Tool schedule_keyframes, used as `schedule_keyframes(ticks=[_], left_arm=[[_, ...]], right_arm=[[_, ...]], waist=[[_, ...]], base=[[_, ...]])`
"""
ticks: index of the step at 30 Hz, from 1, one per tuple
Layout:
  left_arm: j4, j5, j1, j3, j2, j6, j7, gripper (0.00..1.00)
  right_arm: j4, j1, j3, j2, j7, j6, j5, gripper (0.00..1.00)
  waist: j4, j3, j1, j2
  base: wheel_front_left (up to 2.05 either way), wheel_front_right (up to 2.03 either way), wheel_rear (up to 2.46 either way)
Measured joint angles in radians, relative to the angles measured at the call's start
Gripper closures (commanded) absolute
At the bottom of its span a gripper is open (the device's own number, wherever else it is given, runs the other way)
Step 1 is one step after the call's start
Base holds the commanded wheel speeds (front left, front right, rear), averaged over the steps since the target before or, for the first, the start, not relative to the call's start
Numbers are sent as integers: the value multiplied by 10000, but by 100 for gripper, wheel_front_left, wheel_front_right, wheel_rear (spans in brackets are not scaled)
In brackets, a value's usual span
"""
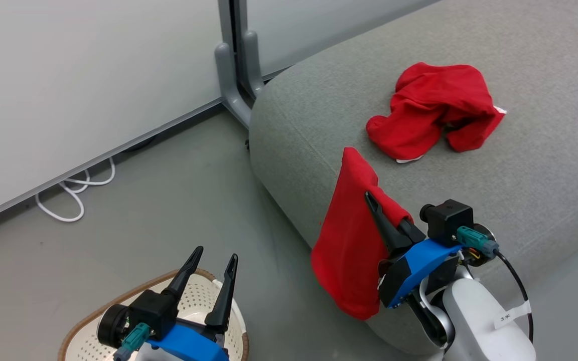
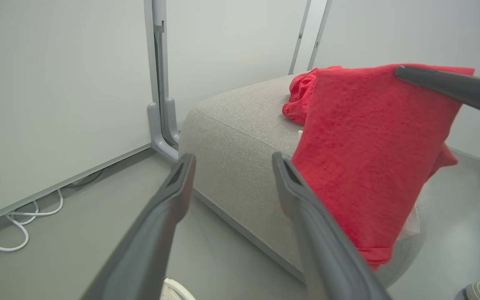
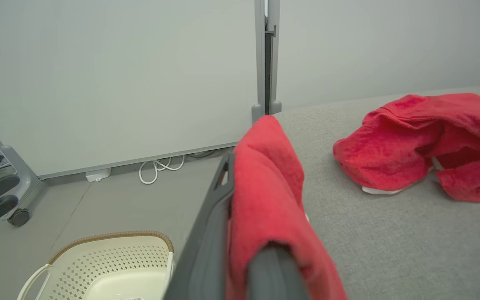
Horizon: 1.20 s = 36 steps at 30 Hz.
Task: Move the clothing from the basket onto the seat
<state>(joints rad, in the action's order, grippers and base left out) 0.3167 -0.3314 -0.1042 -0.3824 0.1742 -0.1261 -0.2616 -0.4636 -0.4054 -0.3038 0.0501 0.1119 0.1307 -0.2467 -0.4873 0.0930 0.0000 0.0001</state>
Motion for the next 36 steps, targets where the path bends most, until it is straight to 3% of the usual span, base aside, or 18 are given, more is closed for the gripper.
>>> schedule_keyframes(ticks=[7, 16, 25, 36], left_arm=[[-2, 2, 1, -13, 2, 0, 0, 0], [-35, 46, -41, -104, 19, -36, 0, 0], [-209, 148, -418, -161, 341, -38, -2, 0], [-454, 217, -1096, -531, 821, -38, 0, 0]], right_arm=[[-52, 20, -10, 2, 12, -2, -31, 100], [-86, -211, 219, -2, -119, 0, -94, 100], [359, -2366, 2069, 75, -913, 0, 625, 100], [673, -5432, 4169, 1848, -1381, 0, 815, 100]], waist=[[-297, 37, 0, 0], [-188, 136, 0, 0], [130, 785, 1, 0], [814, 1800, 2, -1]], base=[[0, 0, 0], [0, 0, 0], [0, 0, 0], [0, 0, 0]])
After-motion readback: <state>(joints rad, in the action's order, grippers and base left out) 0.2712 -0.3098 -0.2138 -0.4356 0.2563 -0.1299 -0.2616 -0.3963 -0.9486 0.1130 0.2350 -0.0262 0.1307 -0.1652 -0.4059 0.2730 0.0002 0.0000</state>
